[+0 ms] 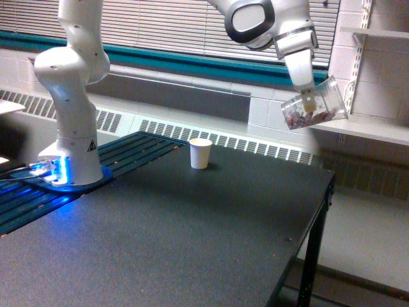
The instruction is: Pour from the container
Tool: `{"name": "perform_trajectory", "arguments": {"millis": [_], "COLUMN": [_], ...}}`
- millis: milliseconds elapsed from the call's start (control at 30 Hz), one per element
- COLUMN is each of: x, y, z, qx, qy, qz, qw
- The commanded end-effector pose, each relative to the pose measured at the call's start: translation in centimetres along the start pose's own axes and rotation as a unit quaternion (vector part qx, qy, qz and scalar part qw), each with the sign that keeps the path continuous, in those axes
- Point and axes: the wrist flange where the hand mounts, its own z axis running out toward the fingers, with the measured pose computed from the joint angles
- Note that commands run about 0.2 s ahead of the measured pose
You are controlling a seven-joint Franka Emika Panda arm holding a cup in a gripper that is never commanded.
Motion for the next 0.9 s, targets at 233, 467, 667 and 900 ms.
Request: {"name": "perform_trajectory", "arguments": {"millis": [233, 467, 667, 900], "x": [-2.0, -4.4, -7.0, -10.3], "y": [-1.0, -2.6, -4.6, -6.7], "z": [1.2, 1.3, 1.1, 0.8], "qx": [-0.006, -0.001, 0.007, 0.014], "qy": [-0.008, -0.012, -0.016, -0.018], "qz": [-0.027, -0.051, -0.079, -0.112], "qw": [0.9996, 0.9986, 0.9967, 0.9935]}}
